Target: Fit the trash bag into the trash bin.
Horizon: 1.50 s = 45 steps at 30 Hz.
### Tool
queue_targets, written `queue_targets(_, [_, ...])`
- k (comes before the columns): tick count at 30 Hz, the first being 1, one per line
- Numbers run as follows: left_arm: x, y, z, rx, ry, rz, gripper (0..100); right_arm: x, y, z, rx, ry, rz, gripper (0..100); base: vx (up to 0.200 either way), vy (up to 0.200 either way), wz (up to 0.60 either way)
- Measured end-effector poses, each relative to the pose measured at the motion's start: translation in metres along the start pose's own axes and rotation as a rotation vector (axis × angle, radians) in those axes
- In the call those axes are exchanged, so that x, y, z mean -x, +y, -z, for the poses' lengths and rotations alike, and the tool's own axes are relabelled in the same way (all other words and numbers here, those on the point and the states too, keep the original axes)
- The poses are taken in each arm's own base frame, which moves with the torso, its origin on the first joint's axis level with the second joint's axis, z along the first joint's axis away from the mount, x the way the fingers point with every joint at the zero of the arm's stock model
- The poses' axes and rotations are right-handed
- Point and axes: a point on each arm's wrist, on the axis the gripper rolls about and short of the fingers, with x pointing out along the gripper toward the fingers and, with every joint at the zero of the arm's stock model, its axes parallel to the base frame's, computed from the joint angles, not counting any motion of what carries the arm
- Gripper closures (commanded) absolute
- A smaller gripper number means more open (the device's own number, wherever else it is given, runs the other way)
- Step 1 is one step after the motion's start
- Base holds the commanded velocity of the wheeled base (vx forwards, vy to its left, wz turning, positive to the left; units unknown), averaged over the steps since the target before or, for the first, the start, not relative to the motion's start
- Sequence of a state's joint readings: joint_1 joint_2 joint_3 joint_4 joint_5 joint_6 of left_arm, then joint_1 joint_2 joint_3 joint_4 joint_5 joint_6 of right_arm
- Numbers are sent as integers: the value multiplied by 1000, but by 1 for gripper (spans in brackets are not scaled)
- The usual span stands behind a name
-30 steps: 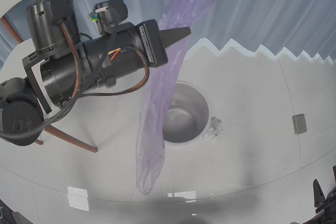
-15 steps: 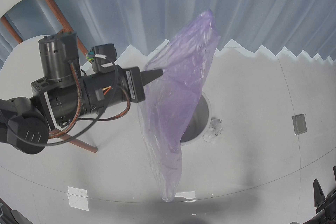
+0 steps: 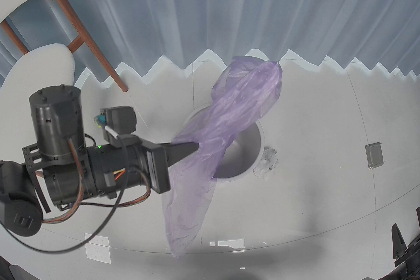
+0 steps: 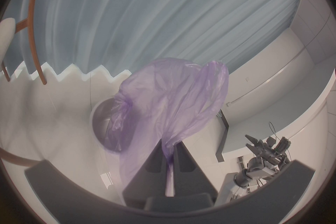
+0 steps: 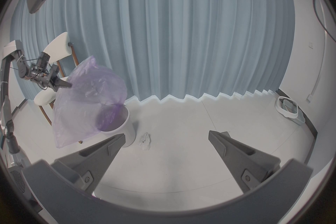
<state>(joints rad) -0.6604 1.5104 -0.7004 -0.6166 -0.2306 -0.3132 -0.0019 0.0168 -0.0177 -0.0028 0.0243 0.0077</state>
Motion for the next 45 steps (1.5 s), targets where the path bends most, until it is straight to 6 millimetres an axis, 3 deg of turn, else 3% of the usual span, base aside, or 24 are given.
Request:
queue_targets(6, [21,-3,16,4,32,5,100,0,0,0,1,0,-1,0,0,0,0])
queue_targets(14, [21,6,8,9,-1,-22,100,0,0,0,1,0,0,0,0,0,0])
queue_targets(19, [4,15,-15,6,-54,-43,100,0,0,0,1,0,-1,0,0,0,0])
queue_targets(28, [-50,43,-64,19,-166,-87,100,0,0,0,1,0,0,0,0,0,0])
queue_targets(36, [-80,63,-63,56,-155,-213,100,0,0,0,18,3,-6,0,0,0,0])
queue_targets(45, [-76,62,-64,66,-134,-250,100,-2,0,0,3,30,-6,0,111,0,0])
